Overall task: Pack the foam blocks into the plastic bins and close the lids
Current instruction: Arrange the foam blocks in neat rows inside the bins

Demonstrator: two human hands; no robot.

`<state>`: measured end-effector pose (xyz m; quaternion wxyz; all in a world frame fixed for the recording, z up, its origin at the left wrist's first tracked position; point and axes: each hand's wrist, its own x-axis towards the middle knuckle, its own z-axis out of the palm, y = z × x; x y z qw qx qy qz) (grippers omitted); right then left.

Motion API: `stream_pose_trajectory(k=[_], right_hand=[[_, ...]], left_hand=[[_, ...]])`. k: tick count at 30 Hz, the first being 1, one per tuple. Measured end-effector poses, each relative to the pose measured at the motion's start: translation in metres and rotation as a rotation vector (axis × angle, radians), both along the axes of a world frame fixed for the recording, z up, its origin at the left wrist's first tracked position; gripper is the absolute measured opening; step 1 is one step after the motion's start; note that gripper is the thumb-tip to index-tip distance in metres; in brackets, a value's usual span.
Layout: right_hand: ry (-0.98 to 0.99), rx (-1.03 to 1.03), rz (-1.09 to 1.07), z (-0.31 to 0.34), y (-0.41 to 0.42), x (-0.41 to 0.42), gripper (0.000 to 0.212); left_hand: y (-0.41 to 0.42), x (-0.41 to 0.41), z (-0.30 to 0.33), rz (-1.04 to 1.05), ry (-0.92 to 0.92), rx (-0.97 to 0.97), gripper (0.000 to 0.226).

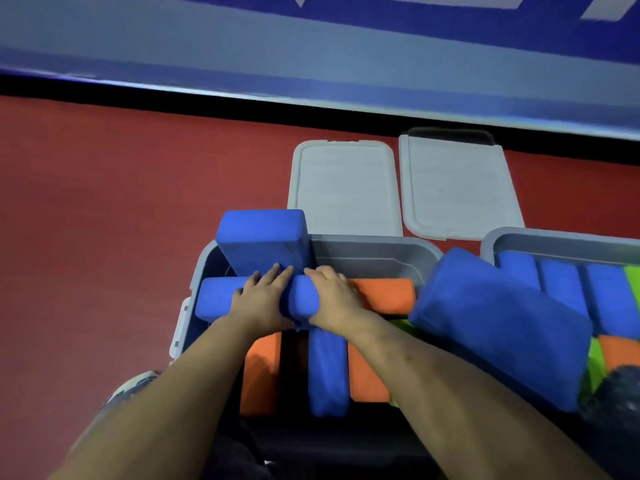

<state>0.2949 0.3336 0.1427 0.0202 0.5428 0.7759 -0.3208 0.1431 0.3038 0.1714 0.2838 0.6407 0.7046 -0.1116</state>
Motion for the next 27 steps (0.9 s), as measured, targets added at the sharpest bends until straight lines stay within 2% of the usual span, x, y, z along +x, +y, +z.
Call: stream_pose_trajectory(k=[5,7,11,15,20,23,27], right_hand=[[0.274,0.039,-0.003,0.041,-0.008,0.002,0.090],[0.330,0.054,0.023,0.066,-0.010,0.004,0.091],[0.396,0.050,0.064,0.109,-0.016,0.011,0.100],[0.305,0.005,-0.061,0.123,-0.007,0.019,0.116],[0.147,-0.070,-0.137,0.110,0.002,0.004,0.116],[0.052,-0.044,-0.114,0.096,0.013,-0.021,0.114],[-0.046,0.039,-0.089,0.082,0.039,-0.053,0.113]], left_hand=[[-0.006,0.003,0.023,-0.017,-0.077,0.158,0.101],[-0.012,0.000,0.039,0.015,-0.136,0.222,0.099],[-0.027,-0.023,0.068,0.141,-0.295,0.340,0.110],[-0.045,-0.047,0.090,0.414,-0.530,0.481,0.103],[-0.062,-0.073,0.117,0.666,-0.803,0.660,0.081],[-0.054,-0.081,0.129,0.715,-0.857,0.743,0.072],[-0.043,-0.091,0.144,0.643,-0.905,0.668,0.076]])
